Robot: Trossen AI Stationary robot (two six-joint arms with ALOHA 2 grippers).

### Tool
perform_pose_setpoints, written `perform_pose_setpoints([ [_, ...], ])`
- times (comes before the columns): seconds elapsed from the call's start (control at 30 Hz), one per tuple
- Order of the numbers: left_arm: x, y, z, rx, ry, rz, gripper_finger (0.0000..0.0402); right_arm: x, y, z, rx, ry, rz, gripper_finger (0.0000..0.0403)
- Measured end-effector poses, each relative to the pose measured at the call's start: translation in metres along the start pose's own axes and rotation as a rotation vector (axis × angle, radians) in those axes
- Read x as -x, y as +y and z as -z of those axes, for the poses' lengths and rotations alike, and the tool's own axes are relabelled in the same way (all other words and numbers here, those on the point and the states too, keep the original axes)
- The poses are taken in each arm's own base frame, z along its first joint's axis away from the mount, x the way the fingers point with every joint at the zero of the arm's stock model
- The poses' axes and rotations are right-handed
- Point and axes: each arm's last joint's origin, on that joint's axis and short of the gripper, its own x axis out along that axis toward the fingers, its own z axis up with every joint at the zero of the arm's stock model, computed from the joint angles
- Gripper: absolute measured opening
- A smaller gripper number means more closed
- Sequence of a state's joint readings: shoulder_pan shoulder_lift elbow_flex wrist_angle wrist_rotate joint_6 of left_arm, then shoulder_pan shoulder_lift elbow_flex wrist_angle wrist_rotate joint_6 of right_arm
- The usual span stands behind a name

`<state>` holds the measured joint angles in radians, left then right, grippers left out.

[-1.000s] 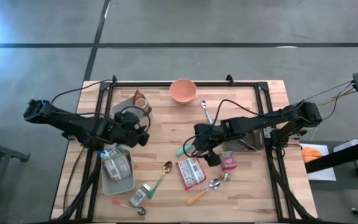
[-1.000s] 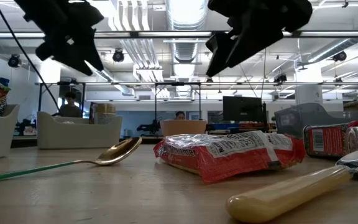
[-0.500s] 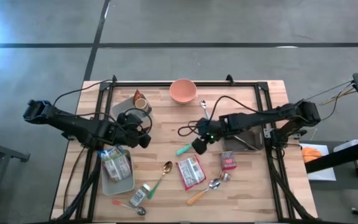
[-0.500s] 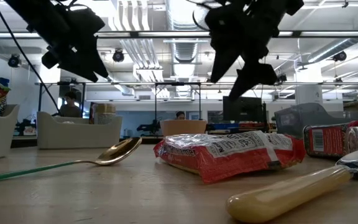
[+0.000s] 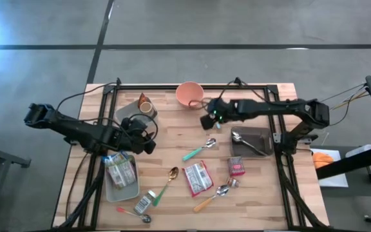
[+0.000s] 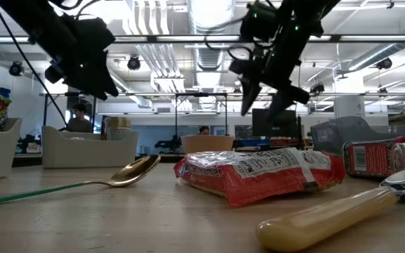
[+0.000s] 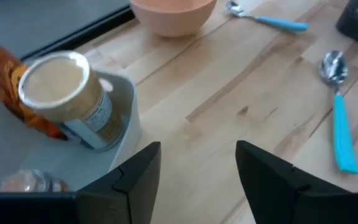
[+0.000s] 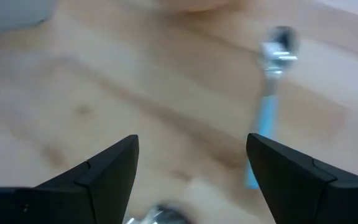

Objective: Pick & Place Food Item
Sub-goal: Put the top light blue spoon into the black bin

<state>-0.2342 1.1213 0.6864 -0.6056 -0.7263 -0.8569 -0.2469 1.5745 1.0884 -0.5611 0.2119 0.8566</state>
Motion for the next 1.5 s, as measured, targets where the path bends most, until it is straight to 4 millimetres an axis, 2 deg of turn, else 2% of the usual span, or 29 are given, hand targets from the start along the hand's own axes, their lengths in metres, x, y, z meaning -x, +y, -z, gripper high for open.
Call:
perform_pose_setpoints([
  [0.17,-0.005,0.003,0.008,0.055,0.008,-0.011,0.0213,-0.005,-0.018,-0.012,-0.108,0.019,0.061,0.0295],
  [0.43,-0.003,-0.001,0.002,0.059,-0.020,0.013,0.0213,-0.033,-0.023,-0.007,-0.076,0.176,0.139,0.0295],
  [0.57,0.000,-0.004,-0.002,0.018,-0.008,0.044,0.0213,-0.041,-0.020,-0.014,-0.040,0.228,0.195,0.0294],
  [0.8,0.000,-0.004,-0.001,0.014,0.002,0.056,0.0213,-0.066,-0.016,-0.030,-0.009,0.305,0.189,0.0294],
  [1.13,0.000,-0.004,-0.001,0.014,0.002,0.055,0.0213,-0.094,-0.025,-0.030,0.044,0.445,0.287,0.0293],
  [1.27,0.000,-0.004,-0.001,0.013,0.003,0.055,0.0213,-0.101,-0.028,-0.027,0.052,0.489,0.272,0.0262],
  [1.5,0.000,-0.004,-0.001,0.013,0.003,0.055,0.0213,-0.102,-0.029,-0.028,0.080,0.483,0.246,0.0158],
])
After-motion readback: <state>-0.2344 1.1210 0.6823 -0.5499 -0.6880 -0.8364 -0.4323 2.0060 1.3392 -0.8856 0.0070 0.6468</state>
